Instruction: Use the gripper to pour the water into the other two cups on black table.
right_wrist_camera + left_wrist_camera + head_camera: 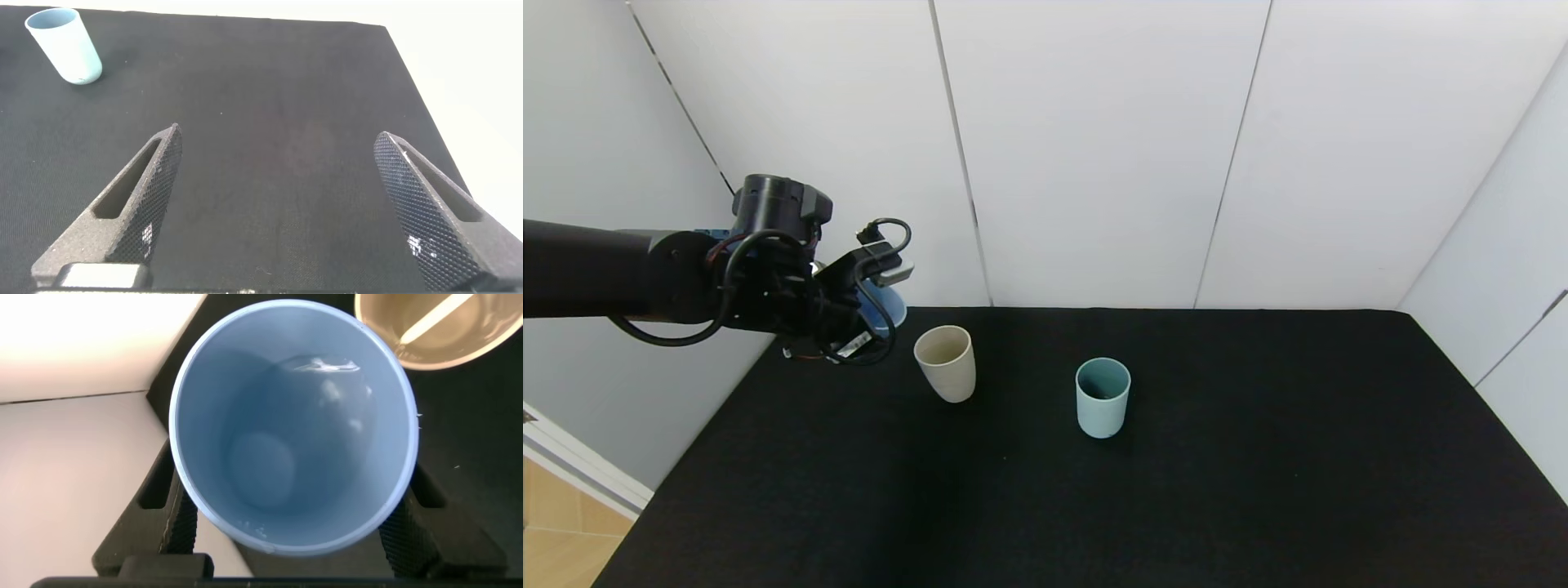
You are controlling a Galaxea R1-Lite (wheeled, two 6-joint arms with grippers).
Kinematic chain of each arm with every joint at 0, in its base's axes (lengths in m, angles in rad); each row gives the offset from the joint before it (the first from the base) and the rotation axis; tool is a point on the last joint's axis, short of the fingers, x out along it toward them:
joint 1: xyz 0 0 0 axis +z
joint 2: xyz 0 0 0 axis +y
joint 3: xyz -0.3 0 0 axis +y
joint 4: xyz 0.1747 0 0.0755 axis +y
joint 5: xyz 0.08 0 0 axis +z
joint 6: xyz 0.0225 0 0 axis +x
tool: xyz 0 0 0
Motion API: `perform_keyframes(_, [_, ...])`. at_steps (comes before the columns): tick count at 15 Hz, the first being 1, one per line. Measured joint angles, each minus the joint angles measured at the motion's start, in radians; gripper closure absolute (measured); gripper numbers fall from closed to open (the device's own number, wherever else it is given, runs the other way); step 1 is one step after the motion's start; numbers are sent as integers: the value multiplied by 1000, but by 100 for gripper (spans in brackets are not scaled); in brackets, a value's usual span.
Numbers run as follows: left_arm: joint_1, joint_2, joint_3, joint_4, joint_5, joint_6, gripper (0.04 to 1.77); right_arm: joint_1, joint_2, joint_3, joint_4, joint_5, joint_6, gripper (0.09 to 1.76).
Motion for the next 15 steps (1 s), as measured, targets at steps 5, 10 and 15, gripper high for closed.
perform_keyframes(5, [-41,14,2,1,62,39,58,0,0,0,0,0,0,14])
perform_keyframes(10, [-61,34,2,-5,141,85,58,0,0,0,0,0,0,14])
perform_keyframes(15, [-73,47,0,-10,192,127,58,0,0,0,0,0,0,14])
